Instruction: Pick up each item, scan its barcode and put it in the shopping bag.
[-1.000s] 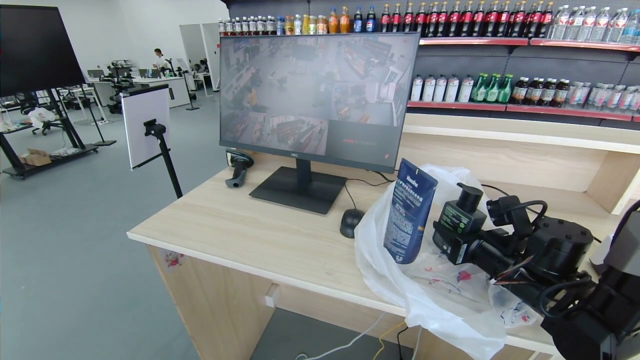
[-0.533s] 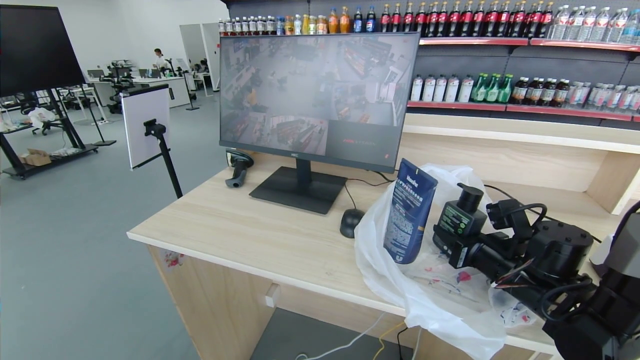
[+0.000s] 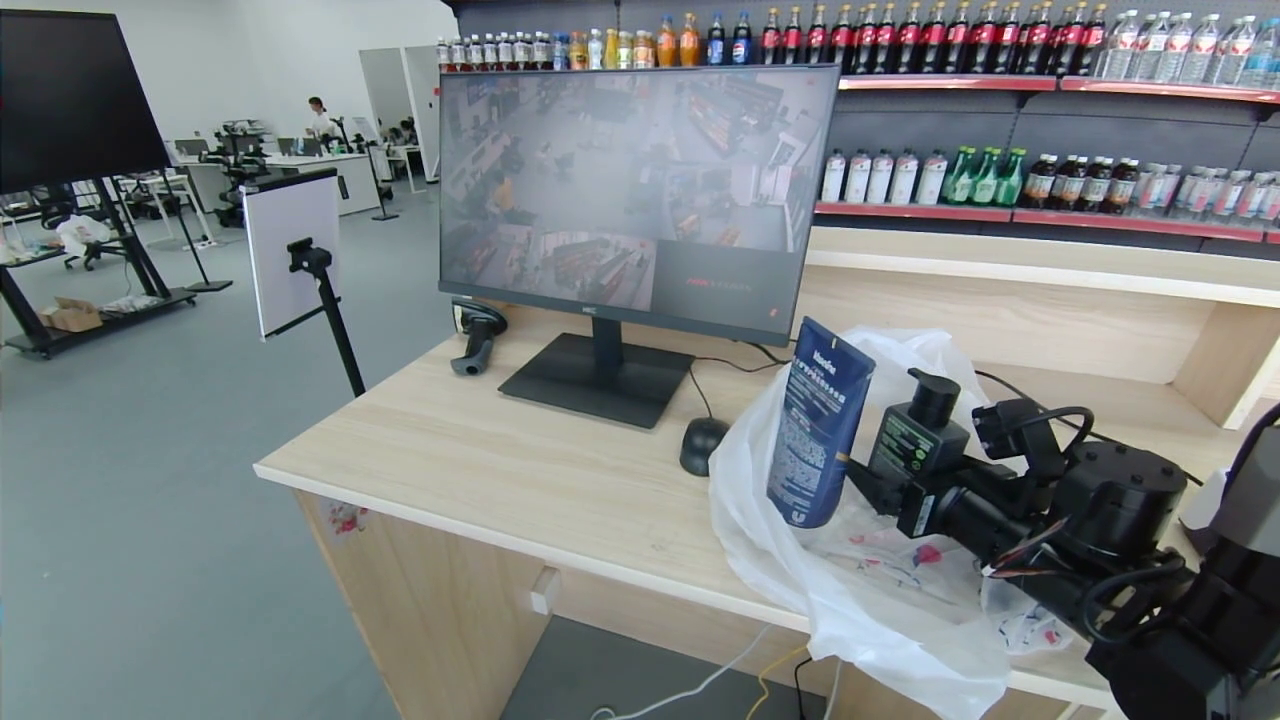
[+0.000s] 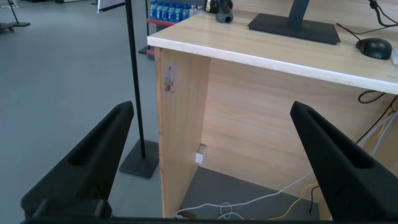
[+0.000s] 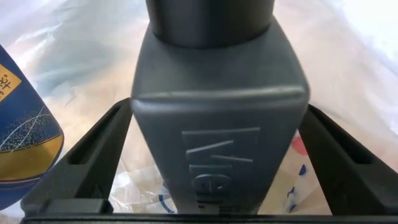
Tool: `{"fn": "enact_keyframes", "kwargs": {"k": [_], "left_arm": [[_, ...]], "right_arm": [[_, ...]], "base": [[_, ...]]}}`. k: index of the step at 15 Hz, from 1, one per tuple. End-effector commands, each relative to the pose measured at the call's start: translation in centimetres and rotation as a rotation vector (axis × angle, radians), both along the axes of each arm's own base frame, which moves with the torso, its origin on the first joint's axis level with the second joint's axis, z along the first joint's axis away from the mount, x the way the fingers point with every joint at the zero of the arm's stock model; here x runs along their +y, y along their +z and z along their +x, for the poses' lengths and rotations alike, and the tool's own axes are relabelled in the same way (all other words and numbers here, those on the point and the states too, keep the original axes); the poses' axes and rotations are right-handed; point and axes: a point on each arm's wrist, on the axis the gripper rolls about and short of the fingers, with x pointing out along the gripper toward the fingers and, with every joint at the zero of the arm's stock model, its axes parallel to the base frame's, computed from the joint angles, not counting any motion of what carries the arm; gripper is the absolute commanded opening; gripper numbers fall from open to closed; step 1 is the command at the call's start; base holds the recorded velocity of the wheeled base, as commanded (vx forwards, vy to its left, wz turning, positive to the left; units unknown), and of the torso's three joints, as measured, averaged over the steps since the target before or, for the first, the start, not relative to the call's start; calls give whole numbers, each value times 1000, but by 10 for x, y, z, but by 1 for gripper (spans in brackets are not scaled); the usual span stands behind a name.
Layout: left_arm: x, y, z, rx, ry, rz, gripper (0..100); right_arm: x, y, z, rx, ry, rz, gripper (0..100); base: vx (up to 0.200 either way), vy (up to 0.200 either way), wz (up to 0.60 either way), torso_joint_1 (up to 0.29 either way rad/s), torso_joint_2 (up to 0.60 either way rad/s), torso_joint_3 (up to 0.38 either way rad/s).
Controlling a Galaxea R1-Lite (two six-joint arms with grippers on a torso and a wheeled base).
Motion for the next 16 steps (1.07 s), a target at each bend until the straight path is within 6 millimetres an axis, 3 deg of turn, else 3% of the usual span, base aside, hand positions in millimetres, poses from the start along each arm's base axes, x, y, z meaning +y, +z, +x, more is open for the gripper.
{"fn": "enact_keyframes", "kwargs": {"k": [1, 9, 13, 16], "left_arm": [[0, 0, 0, -1, 0, 0, 100], [0, 0, 0, -1, 0, 0, 100], [0, 0, 0, 1, 2, 0, 100], [0, 0, 0, 1, 3, 2, 100]], "right_arm": [[-1, 6, -3, -17, 0, 4, 100], [-10, 35, -37, -80, -7, 32, 100], [-19, 56, -76, -146, -7, 46, 100], [-28, 63, -122, -180, -5, 56, 100]], "base": [[0, 0, 0, 0, 0, 0], [0, 0, 0, 0, 0, 0], [0, 0, 0, 0, 0, 0], [0, 0, 0, 0, 0, 0]]}}
